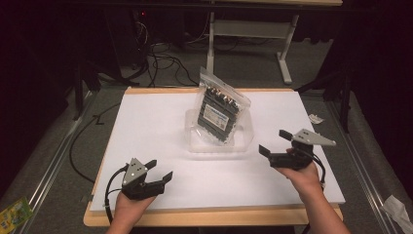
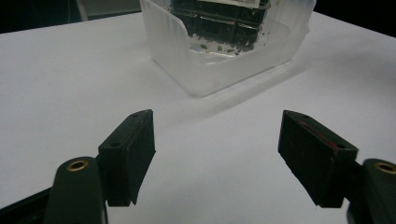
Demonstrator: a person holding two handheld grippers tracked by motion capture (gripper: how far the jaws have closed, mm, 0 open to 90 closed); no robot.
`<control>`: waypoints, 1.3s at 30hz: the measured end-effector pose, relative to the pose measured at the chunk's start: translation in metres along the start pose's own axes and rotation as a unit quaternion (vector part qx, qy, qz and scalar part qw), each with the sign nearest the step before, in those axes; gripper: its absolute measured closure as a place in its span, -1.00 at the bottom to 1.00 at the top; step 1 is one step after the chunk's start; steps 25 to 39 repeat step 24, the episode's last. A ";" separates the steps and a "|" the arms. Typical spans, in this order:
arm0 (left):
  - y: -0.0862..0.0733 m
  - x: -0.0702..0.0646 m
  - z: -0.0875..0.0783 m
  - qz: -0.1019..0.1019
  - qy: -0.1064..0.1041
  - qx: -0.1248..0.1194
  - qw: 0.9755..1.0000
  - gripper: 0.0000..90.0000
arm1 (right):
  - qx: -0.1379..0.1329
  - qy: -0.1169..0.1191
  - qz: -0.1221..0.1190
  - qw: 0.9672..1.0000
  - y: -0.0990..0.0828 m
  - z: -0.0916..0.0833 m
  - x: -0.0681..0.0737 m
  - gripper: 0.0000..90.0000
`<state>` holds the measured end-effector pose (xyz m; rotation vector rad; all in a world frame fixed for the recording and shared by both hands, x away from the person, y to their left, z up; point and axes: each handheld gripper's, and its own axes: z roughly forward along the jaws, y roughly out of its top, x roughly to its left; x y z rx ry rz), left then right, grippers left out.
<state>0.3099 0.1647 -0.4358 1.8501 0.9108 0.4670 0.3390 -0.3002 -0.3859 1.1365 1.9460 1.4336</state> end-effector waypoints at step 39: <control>-0.004 -0.006 0.004 0.022 0.029 0.025 0.999 -0.49 | 0.017 -0.028 0.006 0.999 -0.063 -0.043 -0.001 -1.00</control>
